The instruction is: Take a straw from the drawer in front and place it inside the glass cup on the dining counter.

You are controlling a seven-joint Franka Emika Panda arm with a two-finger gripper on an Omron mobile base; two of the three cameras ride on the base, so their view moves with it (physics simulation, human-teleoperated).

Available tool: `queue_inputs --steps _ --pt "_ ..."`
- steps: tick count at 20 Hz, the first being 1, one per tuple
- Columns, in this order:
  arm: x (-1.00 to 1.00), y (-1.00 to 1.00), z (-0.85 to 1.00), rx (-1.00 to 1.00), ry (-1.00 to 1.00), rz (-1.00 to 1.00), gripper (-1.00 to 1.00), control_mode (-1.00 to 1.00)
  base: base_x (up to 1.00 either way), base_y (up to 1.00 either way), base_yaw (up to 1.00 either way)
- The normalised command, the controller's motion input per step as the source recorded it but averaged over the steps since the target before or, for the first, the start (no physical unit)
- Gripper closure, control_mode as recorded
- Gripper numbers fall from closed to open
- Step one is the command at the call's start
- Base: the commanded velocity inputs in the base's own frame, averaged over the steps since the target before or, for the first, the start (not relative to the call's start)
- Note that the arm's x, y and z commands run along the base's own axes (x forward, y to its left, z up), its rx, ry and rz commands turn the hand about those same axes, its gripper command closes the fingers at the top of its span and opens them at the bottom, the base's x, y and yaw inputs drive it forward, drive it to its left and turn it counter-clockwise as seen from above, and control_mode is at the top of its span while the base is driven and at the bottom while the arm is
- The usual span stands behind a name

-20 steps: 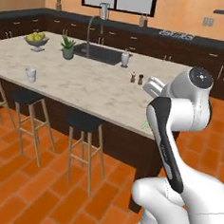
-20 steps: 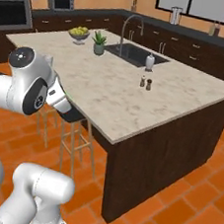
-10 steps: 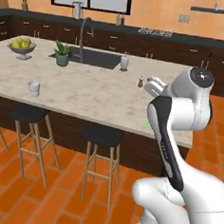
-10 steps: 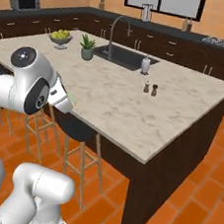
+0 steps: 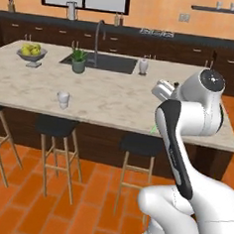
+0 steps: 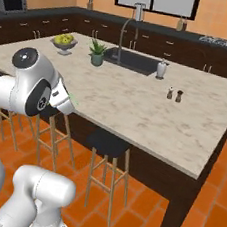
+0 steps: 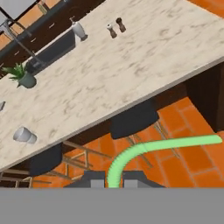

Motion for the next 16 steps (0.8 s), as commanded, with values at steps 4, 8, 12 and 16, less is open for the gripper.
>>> queue_inputs --steps 4,8,12,16 --pt "0.00 0.00 0.00 0.00 0.00 0.00 1.00 1.00 0.00 1.00 -0.27" --pt "0.00 0.00 0.00 0.00 0.00 0.00 1.00 1.00 0.00 1.00 -0.26" --pt "0.00 0.00 0.00 0.00 0.00 0.00 1.00 1.00 0.00 1.00 -0.27" --pt "0.00 0.00 0.00 0.00 0.00 0.00 1.00 1.00 0.00 1.00 -0.25"
